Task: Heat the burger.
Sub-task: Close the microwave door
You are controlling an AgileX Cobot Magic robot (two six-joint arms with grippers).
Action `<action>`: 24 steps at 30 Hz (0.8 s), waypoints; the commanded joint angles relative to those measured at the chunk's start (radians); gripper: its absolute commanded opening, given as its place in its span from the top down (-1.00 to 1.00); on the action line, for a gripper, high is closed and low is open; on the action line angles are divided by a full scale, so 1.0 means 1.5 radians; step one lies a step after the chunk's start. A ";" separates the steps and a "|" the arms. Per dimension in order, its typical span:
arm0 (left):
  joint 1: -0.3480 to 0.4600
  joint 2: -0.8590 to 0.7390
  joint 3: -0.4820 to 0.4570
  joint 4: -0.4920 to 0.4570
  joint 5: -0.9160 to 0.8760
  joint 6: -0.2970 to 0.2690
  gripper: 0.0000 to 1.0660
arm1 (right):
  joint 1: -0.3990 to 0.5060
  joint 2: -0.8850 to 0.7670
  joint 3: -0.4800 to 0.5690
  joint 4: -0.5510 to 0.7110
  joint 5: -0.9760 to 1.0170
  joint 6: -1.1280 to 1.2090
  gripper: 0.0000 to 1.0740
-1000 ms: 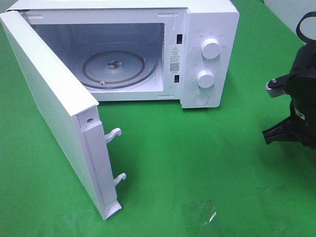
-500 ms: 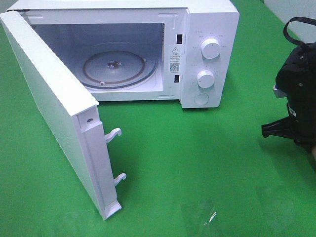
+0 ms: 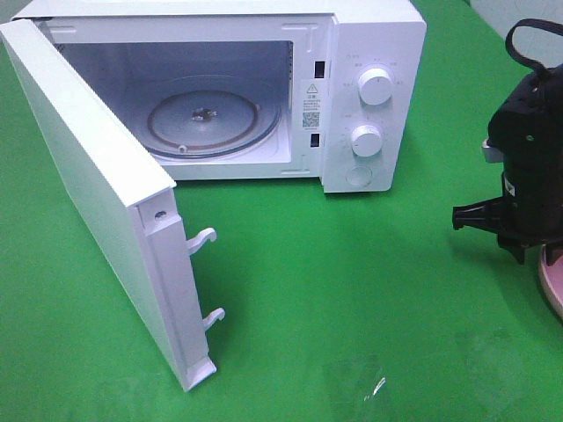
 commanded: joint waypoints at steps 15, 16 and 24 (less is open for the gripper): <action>0.002 -0.003 0.000 0.004 -0.009 0.002 -0.89 | 0.127 -0.249 -0.003 0.133 -0.037 -0.359 -0.34; 0.002 -0.003 0.000 0.004 -0.009 0.002 -0.89 | 0.127 -0.249 -0.003 0.133 -0.037 -0.359 -0.34; 0.002 -0.003 0.000 0.004 -0.009 0.002 -0.89 | 0.186 -0.316 -0.001 0.269 0.056 -0.523 -0.45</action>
